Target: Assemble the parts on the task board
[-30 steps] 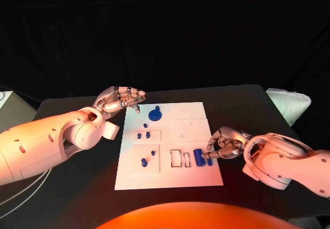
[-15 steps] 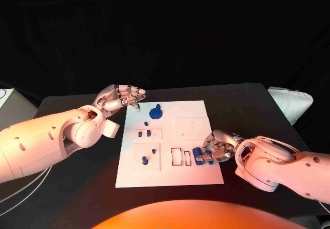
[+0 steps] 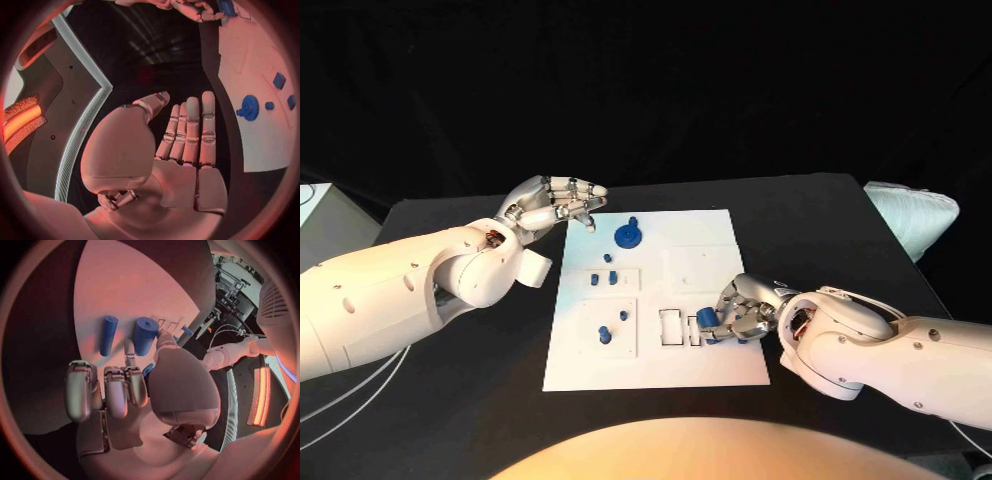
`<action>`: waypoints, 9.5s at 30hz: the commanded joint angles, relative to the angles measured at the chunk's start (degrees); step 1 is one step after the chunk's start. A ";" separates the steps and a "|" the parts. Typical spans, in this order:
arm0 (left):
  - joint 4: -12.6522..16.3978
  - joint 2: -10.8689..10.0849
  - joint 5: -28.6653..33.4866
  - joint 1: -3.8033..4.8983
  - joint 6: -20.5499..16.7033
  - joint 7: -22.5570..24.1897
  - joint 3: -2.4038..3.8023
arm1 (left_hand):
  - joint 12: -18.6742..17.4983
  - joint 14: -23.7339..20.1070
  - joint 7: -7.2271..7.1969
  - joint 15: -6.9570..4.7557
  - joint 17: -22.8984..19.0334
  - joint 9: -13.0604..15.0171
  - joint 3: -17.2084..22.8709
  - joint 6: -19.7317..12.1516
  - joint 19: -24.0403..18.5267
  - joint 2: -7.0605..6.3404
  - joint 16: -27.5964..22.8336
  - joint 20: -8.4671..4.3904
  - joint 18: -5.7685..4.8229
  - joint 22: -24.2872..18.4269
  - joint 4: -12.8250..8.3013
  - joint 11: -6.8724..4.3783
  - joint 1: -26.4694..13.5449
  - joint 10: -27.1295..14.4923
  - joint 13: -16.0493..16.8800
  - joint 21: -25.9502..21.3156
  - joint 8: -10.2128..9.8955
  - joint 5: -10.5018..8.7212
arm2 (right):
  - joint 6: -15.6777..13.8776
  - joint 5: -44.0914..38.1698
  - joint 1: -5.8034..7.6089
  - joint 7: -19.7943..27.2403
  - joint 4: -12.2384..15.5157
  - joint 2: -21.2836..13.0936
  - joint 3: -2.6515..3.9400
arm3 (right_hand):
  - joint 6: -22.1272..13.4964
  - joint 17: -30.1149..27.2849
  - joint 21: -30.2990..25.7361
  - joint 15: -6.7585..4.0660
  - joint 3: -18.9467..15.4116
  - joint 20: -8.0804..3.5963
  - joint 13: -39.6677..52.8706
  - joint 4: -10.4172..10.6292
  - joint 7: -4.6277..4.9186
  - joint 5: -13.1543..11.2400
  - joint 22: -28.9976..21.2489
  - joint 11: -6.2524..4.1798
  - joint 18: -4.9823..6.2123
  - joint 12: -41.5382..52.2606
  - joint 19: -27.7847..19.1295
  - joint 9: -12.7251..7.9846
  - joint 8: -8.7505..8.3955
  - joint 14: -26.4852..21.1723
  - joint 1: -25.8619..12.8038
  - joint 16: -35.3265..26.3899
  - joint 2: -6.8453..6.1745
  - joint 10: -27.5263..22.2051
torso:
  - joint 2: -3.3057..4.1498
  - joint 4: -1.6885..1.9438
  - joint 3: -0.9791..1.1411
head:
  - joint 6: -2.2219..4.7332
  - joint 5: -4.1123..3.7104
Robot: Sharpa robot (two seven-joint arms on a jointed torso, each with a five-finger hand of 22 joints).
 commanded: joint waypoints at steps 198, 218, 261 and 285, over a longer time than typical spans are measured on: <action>-0.06 -0.18 4.95 0.00 2.92 -2.98 -0.01 | 0.47 -0.24 -0.59 0.39 -0.01 -0.14 0.37 0.25 0.67 1.46 -0.11 -0.01 0.86 -0.55 0.77 0.11 0.32 -0.84 -0.37 -0.99 1.10 0.28 | 2.14 9.60 1.70 -0.86 0.85 5.52 -0.09 | 4.71 15.06 3.88 -2.22 10.64 -1.87 13.21 -0.58 -2.59 -14.40 13.62 -2.41 -1.53 0.97 4.62 -2.21 3.85 6.08 5.06 0.24 2.14 4.83 | 0.03 -0.18 0.10 | -0.84 2.34; -0.18 -0.24 4.85 0.00 3.05 -3.01 -0.08 | 0.49 -0.28 -0.56 0.40 -0.02 -0.15 0.44 0.26 0.70 1.48 -0.13 -0.03 0.85 -0.53 0.72 0.13 0.44 -0.85 -0.40 -0.99 1.15 0.27 | -0.59 7.86 1.53 -0.32 1.83 4.99 -0.08 | 4.91 15.06 4.46 -2.27 11.32 -1.90 13.42 -0.41 -2.68 -13.98 13.76 -2.49 -1.63 1.26 4.75 -2.28 3.93 6.08 5.67 0.24 2.54 4.99 | 0.02 -0.14 0.03 | -0.84 2.20; -0.18 -0.39 4.26 -0.02 3.50 -3.17 -0.12 | 0.44 -0.39 -0.47 0.45 -0.04 -0.19 0.45 0.19 0.69 1.41 -0.17 -0.03 0.81 -0.52 0.74 0.21 0.45 -1.04 -0.49 -1.01 1.20 0.24 | -0.35 7.81 1.42 1.85 0.63 5.83 -0.07 | 5.26 15.06 4.51 -2.23 11.85 -1.88 13.54 -0.22 -2.63 -14.02 13.78 -2.43 -1.65 1.31 4.77 -2.73 3.98 6.08 5.62 0.24 0.91 5.06 | 0.01 -0.13 -0.02 | -0.84 2.02; -0.19 -0.42 4.25 -0.02 3.51 -3.11 -0.13 | 0.37 -0.40 -0.45 0.47 -0.04 -0.19 0.46 0.21 0.68 1.40 -0.18 -0.03 0.81 -0.52 0.75 0.24 0.44 -1.18 -0.53 -1.02 1.22 0.24 | -2.46 10.33 1.31 7.54 1.76 3.76 -0.03 | 1.94 15.06 3.93 -1.44 12.16 -1.45 13.65 -0.30 -1.14 -13.38 13.63 -1.31 -1.56 1.41 4.64 -3.76 1.91 6.08 5.14 0.24 0.47 5.11 | -0.03 -0.28 0.03 | -0.84 1.79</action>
